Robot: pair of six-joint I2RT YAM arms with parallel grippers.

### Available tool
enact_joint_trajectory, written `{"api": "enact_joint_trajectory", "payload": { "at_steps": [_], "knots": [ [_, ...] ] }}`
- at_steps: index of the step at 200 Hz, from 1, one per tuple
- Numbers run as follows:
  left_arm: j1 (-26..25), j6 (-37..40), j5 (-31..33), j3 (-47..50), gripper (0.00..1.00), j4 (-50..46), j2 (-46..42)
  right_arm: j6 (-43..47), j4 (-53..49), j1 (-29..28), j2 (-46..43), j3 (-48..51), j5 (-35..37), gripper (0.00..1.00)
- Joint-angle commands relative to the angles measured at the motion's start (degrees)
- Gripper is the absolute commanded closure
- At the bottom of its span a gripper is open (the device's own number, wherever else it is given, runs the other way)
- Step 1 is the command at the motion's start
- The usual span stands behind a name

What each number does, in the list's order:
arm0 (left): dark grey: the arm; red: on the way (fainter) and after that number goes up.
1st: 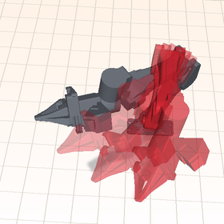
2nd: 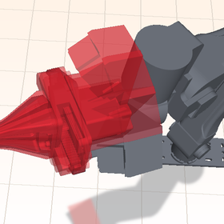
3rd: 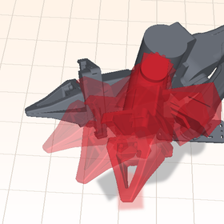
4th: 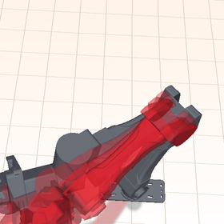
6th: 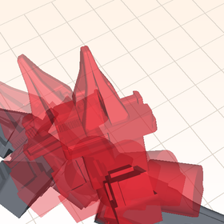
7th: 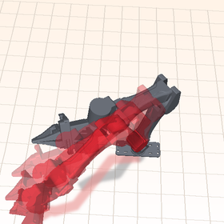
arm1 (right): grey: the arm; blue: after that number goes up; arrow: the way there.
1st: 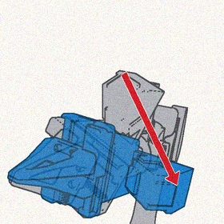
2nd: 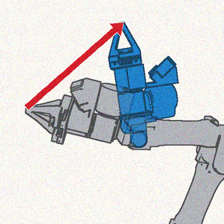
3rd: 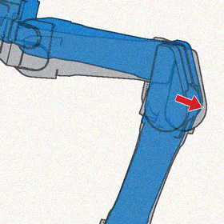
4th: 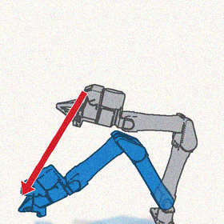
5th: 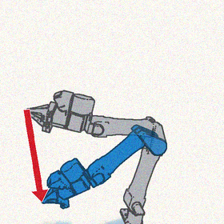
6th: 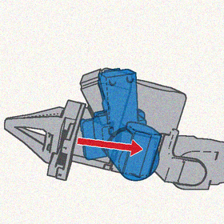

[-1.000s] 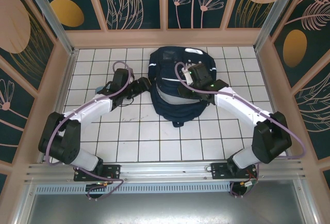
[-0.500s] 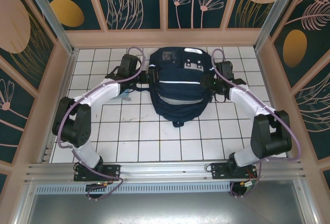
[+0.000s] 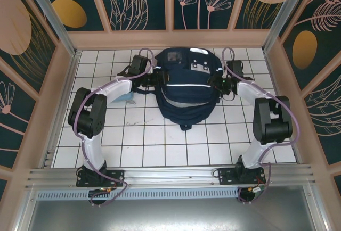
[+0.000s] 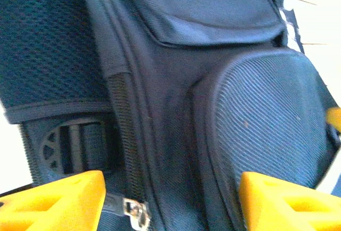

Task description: Pack the student bag

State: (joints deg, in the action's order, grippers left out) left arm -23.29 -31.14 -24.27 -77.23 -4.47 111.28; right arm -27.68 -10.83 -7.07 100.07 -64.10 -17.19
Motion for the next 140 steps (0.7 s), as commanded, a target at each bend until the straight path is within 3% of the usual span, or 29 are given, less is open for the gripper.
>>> {"api": "enact_joint_trajectory", "payload": {
  "at_steps": [1, 30, 55, 88, 140],
  "knots": [
    [0.00, 2.37, -1.76, -1.25, 0.30, 0.23, -0.19, 5.89, 1.75, 1.35, 5.87, -5.54, 1.64, 0.55],
    [0.42, 10.39, 3.45, -1.28, 0.24, -3.79, -2.76, 9.01, 0.93, 2.59, 8.55, -11.47, 2.55, 0.55],
    [1.35, 19.82, 7.25, 0.92, 0.20, -4.89, -6.00, 9.99, 0.72, 2.74, 4.86, -12.12, 1.30, 0.53],
    [1.82, 35.77, 9.60, 5.67, 0.20, -5.41, -9.51, 8.81, 1.39, 2.78, -2.56, -7.47, 0.31, 0.45],
    [2.41, 49.17, 9.80, 3.65, 0.25, -9.45, -6.70, 6.07, 3.23, 2.30, -11.94, 1.14, -6.30, 0.43]
  ]
}}
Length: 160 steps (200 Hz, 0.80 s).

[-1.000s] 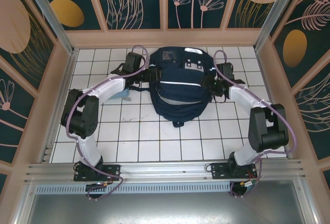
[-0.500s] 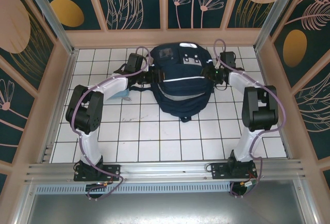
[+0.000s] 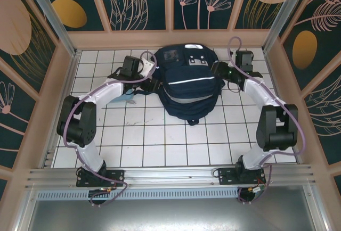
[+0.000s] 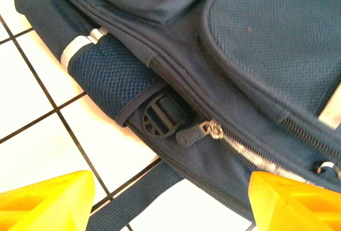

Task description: Pack the student bag

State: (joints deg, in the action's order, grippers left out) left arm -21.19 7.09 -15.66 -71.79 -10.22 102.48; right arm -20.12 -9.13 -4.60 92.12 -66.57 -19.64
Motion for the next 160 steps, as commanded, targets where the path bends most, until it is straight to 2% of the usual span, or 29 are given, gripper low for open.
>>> {"api": "enact_joint_trajectory", "payload": {
  "at_steps": [1, 22, 51, 68, 116, 142, 160],
  "knots": [
    [0.34, 11.51, 1.00, -1.87, 0.25, -3.99, 2.24, -1.54, 1.50, -0.20, -4.15, 3.71, -3.93, 0.43],
    [0.35, 20.31, -0.13, -1.65, 0.26, -4.46, 4.09, -2.31, 1.64, -0.81, -7.92, 5.92, -4.45, 0.43],
    [0.44, 25.02, 0.72, -2.99, 0.25, -2.83, 6.36, -3.39, 1.13, -1.48, -12.35, 7.37, -3.88, 0.42],
    [0.45, 27.71, -1.32, -3.27, 0.26, -1.03, 7.33, -3.99, 1.29, -1.74, -13.85, 7.98, -3.91, 0.42],
    [0.62, 32.36, -4.35, -6.29, 0.33, -0.56, 11.36, -4.53, 0.36, -2.95, -15.27, 8.69, -3.77, 0.42],
    [0.88, 33.00, -8.99, -7.84, 0.35, 0.12, 13.26, -4.93, 0.36, -3.44, -16.00, 9.12, -3.52, 0.42],
    [0.89, 33.07, -9.94, -9.59, 0.39, 0.30, 14.67, -5.10, 0.25, -3.64, -16.09, 9.06, -3.22, 0.42]
  ]
}}
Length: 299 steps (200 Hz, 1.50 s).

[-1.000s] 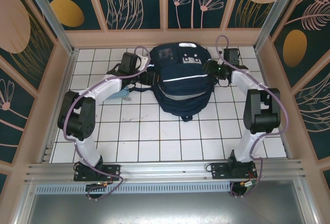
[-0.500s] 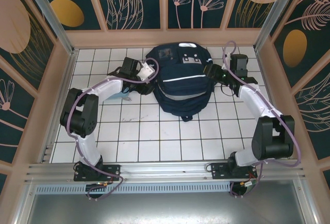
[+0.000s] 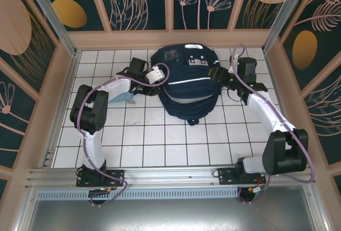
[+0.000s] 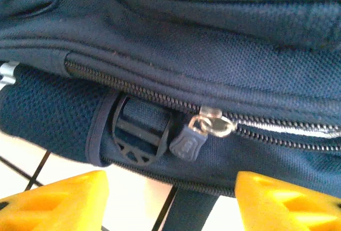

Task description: Pack the student bag

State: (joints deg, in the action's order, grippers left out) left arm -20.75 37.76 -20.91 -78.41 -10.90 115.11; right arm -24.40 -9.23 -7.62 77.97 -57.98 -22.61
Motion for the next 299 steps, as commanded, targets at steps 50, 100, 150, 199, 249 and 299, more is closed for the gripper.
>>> {"api": "enact_joint_trajectory", "payload": {
  "at_steps": [50, 100, 150, 199, 249, 299],
  "knots": [
    [0.45, 3.14, -6.24, -5.13, 0.48, 1.01, 4.49, -0.91, -0.33, -1.08, -2.17, 0.39, 1.08, 0.42],
    [0.50, 5.48, -4.91, -3.77, 0.64, 0.69, 3.56, -1.08, -2.98, -2.22, -3.47, 2.00, 3.02, 0.42],
    [0.44, 3.95, -4.83, -2.51, 0.79, 3.97, 2.74, -1.61, -4.87, -3.28, -5.45, 5.38, 5.03, 0.43],
    [0.49, 2.24, -5.66, -1.56, 0.92, 3.32, 1.13, -2.88, -5.18, -4.65, -5.99, 6.24, 6.76, 0.43],
    [0.45, 1.14, -7.49, 3.37, 0.95, 2.89, -4.15, -6.93, -4.21, -8.25, -4.07, 8.79, 8.72, 0.43],
    [-0.12, -6.82, -12.41, 10.30, 0.94, 4.76, -10.50, -11.37, 2.52, -12.98, 3.22, 8.31, 7.16, 0.44]
  ]
}}
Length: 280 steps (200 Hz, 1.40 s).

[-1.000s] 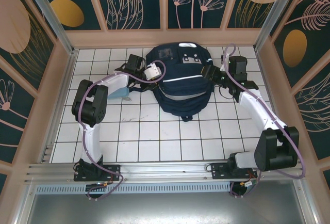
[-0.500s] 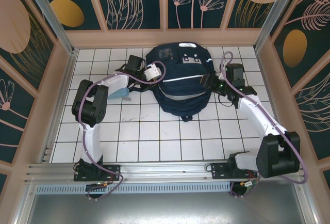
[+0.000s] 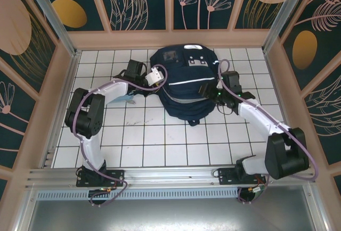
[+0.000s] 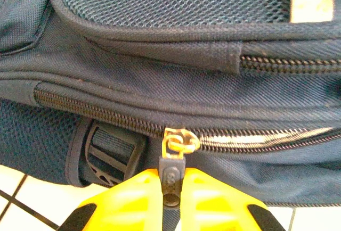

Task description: Pack the student bag

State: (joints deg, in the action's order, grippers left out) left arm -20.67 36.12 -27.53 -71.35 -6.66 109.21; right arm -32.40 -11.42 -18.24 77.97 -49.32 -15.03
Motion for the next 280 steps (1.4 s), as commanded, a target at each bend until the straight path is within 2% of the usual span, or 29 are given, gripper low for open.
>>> {"api": "enact_joint_trajectory", "payload": {
  "at_steps": [1, 44, 67, 90, 110, 138, 205, 223, 235, 261, 280],
  "knots": [
    [-0.27, -5.40, -5.83, 3.42, 0.94, 0.60, -4.74, -3.46, 4.86, -2.47, 3.40, -0.34, -0.43, 0.44],
    [-4.26, -11.12, -5.07, 8.97, 0.95, 3.26, -7.69, -5.30, 9.38, -3.90, 9.28, -2.35, -0.88, 0.46],
    [-4.72, -14.69, -1.12, 10.62, 0.96, 5.52, -8.42, -5.04, 9.54, -3.91, 10.22, -3.25, -0.37, 0.46],
    [-5.32, -14.84, -3.75, 9.63, 0.94, 3.41, -7.55, -4.43, 9.31, -3.83, 10.45, -3.35, 0.00, 0.46],
    [-7.88, -15.84, -5.03, 10.60, 0.94, 3.26, -7.50, -4.43, 9.79, -3.83, 10.86, -3.37, -0.57, 0.47],
    [-10.76, -20.75, -7.21, 13.27, 0.94, 6.31, -8.50, -4.60, 10.24, -3.86, 10.88, -3.41, -0.71, 0.47],
    [-16.01, -24.00, -8.97, 15.23, 0.94, 6.65, -10.45, -3.81, 9.54, -3.82, 11.23, -4.97, -0.20, 0.47],
    [-16.71, -27.50, -9.66, 15.32, 0.86, 10.11, -10.60, -3.80, 9.34, -3.84, 10.11, -4.70, 0.50, 0.47],
    [-16.74, -27.09, -9.29, 18.45, 0.73, 12.39, -12.62, -3.90, 9.40, -3.81, 8.46, -4.16, 0.95, 0.47],
    [-16.30, -27.20, -3.58, 20.62, 0.54, 13.60, -16.07, -3.33, 7.74, -3.95, 5.24, -3.14, 1.48, 0.46],
    [-15.50, -31.25, 1.00, 21.28, 0.48, 15.42, -17.99, -3.75, 5.65, -5.05, 3.15, -2.47, 2.94, 0.46]
  ]
}}
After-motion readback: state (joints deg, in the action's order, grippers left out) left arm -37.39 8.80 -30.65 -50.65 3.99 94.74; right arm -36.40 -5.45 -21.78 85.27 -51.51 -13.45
